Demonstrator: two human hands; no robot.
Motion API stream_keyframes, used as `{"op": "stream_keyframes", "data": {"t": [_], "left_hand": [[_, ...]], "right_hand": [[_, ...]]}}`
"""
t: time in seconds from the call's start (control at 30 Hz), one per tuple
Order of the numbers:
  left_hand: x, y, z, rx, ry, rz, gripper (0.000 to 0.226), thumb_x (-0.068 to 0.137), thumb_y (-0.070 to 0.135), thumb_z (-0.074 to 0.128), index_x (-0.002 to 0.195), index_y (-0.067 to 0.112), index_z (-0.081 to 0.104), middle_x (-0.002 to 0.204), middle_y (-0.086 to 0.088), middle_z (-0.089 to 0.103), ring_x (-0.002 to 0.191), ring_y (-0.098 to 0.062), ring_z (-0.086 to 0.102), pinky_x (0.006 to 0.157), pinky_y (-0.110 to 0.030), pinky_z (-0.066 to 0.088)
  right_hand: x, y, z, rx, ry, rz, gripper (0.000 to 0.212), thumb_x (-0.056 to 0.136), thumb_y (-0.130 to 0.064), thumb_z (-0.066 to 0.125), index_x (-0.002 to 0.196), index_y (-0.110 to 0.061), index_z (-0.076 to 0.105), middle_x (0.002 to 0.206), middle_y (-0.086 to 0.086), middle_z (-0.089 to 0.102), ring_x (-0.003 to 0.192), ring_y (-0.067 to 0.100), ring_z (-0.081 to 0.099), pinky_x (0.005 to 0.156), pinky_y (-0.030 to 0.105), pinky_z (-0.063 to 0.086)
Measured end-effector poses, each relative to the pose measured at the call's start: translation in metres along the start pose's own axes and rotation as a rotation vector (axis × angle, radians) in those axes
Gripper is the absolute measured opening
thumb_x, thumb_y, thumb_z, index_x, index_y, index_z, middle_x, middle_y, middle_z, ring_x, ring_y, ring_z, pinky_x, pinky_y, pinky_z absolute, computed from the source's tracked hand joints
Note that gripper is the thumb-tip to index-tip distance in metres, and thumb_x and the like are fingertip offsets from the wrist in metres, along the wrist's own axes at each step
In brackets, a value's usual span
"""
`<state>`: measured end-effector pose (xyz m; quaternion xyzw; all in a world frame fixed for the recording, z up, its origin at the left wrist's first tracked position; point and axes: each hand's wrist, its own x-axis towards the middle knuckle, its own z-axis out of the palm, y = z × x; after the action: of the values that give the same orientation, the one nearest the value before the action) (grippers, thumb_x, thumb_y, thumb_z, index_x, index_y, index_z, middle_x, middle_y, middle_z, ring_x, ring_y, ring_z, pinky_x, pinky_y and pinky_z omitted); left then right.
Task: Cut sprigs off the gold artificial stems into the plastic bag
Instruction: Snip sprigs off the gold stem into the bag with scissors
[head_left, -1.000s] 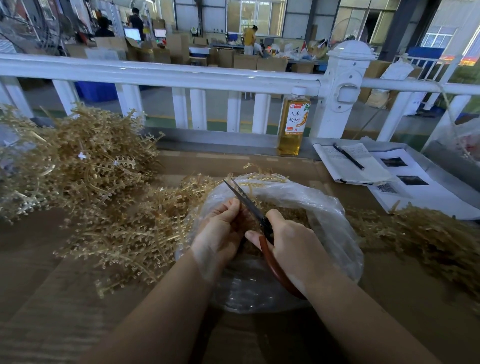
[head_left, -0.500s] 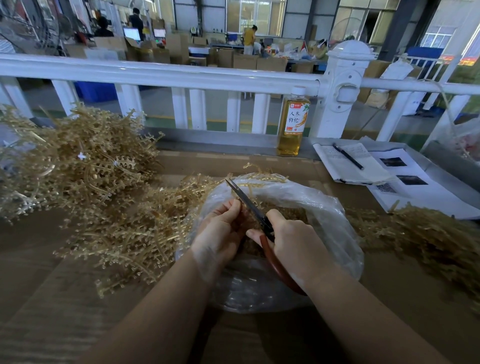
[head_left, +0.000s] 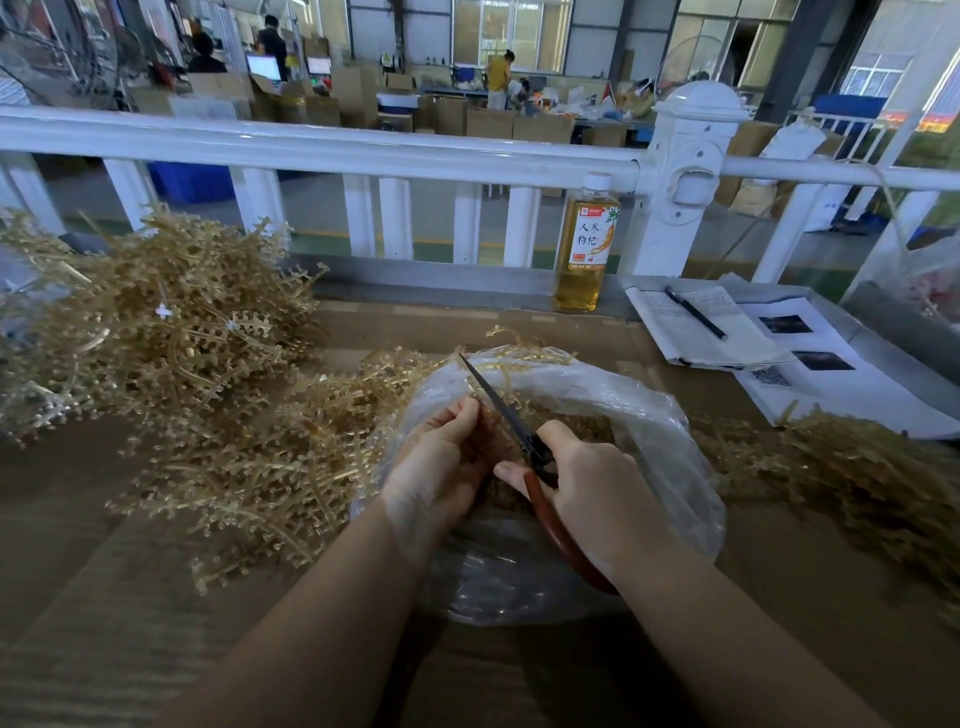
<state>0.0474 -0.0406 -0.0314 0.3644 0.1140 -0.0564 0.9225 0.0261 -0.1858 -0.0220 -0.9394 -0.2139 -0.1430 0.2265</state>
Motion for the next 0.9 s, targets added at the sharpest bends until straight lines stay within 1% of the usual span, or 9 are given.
{"op": "stream_keyframes", "data": {"t": [0.07, 0.13, 0.27, 0.37, 0.43, 0.53, 0.57, 0.77, 0.9], "left_hand": [[-0.001, 0.005, 0.001, -0.018, 0.015, -0.014, 0.018, 0.097, 0.018, 0.045, 0.088, 0.009, 0.058, 0.082, -0.007, 0.064, 0.075, -0.018, 0.064, 0.060, -0.029, 0.058], [-0.003, 0.010, 0.001, -0.057, 0.005, -0.003, 0.021, 0.099, 0.019, 0.041, 0.095, 0.007, 0.059, 0.082, -0.005, 0.068, 0.071, -0.016, 0.069, 0.056, -0.028, 0.058], [-0.007, 0.019, -0.001, -0.089, -0.038, 0.073, 0.021, 0.100, 0.018, 0.037, 0.110, 0.009, 0.054, 0.093, -0.004, 0.071, 0.074, -0.014, 0.071, 0.055, -0.027, 0.057], [-0.010, 0.022, -0.001, -0.066, -0.061, 0.097, 0.027, 0.101, 0.019, 0.036, 0.121, 0.009, 0.051, 0.105, -0.004, 0.067, 0.077, -0.011, 0.071, 0.057, -0.025, 0.057], [-0.011, 0.023, 0.001, -0.054, -0.070, 0.105, 0.026, 0.100, 0.019, 0.036, 0.118, 0.009, 0.052, 0.108, -0.006, 0.064, 0.077, -0.010, 0.071, 0.058, -0.024, 0.057], [-0.012, 0.023, 0.003, -0.072, -0.082, 0.121, 0.020, 0.099, 0.018, 0.038, 0.099, 0.010, 0.056, 0.093, -0.002, 0.068, 0.076, -0.011, 0.071, 0.057, -0.025, 0.058], [-0.012, 0.023, 0.003, -0.078, -0.085, 0.125, 0.019, 0.099, 0.018, 0.039, 0.097, 0.011, 0.056, 0.090, -0.002, 0.068, 0.076, -0.012, 0.071, 0.058, -0.026, 0.058], [-0.013, 0.025, 0.001, -0.076, -0.106, 0.134, 0.018, 0.098, 0.018, 0.040, 0.098, 0.009, 0.055, 0.101, -0.009, 0.067, 0.079, -0.014, 0.071, 0.057, -0.026, 0.057], [-0.013, 0.025, 0.002, -0.072, -0.117, 0.136, 0.019, 0.100, 0.019, 0.038, 0.088, 0.018, 0.053, 0.098, -0.002, 0.072, 0.078, -0.013, 0.070, 0.057, -0.026, 0.056]], "right_hand": [[-0.003, 0.001, -0.002, 0.083, 0.065, 0.035, 0.038, 0.088, -0.058, 0.051, 0.098, -0.022, 0.055, 0.069, -0.008, 0.061, 0.062, 0.009, 0.058, 0.057, 0.016, 0.044], [-0.004, 0.003, -0.003, 0.151, 0.118, 0.078, 0.037, 0.087, -0.056, 0.053, 0.098, -0.021, 0.057, 0.069, -0.009, 0.061, 0.064, 0.007, 0.060, 0.060, 0.020, 0.049], [-0.006, 0.006, -0.006, 0.214, 0.148, 0.140, 0.031, 0.088, -0.053, 0.054, 0.095, -0.023, 0.057, 0.067, -0.011, 0.057, 0.063, -0.001, 0.056, 0.057, 0.010, 0.043], [-0.007, 0.007, -0.006, 0.264, 0.167, 0.173, 0.029, 0.087, -0.052, 0.055, 0.094, -0.023, 0.058, 0.068, -0.011, 0.060, 0.064, -0.003, 0.057, 0.060, 0.007, 0.043], [-0.007, 0.008, -0.007, 0.283, 0.164, 0.191, 0.030, 0.087, -0.051, 0.056, 0.095, -0.022, 0.059, 0.071, -0.010, 0.062, 0.067, -0.001, 0.059, 0.061, 0.008, 0.044], [-0.007, 0.009, -0.006, 0.286, 0.162, 0.203, 0.030, 0.087, -0.052, 0.056, 0.097, -0.024, 0.059, 0.075, -0.012, 0.061, 0.071, -0.003, 0.057, 0.063, 0.007, 0.045], [-0.007, 0.008, -0.006, 0.286, 0.165, 0.205, 0.030, 0.087, -0.052, 0.056, 0.098, -0.024, 0.059, 0.075, -0.013, 0.060, 0.071, -0.005, 0.055, 0.063, 0.006, 0.044], [-0.007, 0.008, -0.006, 0.287, 0.167, 0.207, 0.033, 0.087, -0.051, 0.056, 0.097, -0.019, 0.060, 0.074, -0.010, 0.062, 0.069, -0.002, 0.057, 0.064, 0.006, 0.044], [-0.007, 0.007, -0.006, 0.281, 0.153, 0.209, 0.032, 0.087, -0.052, 0.055, 0.097, -0.022, 0.059, 0.073, -0.012, 0.060, 0.068, -0.003, 0.056, 0.063, 0.005, 0.042]]}}
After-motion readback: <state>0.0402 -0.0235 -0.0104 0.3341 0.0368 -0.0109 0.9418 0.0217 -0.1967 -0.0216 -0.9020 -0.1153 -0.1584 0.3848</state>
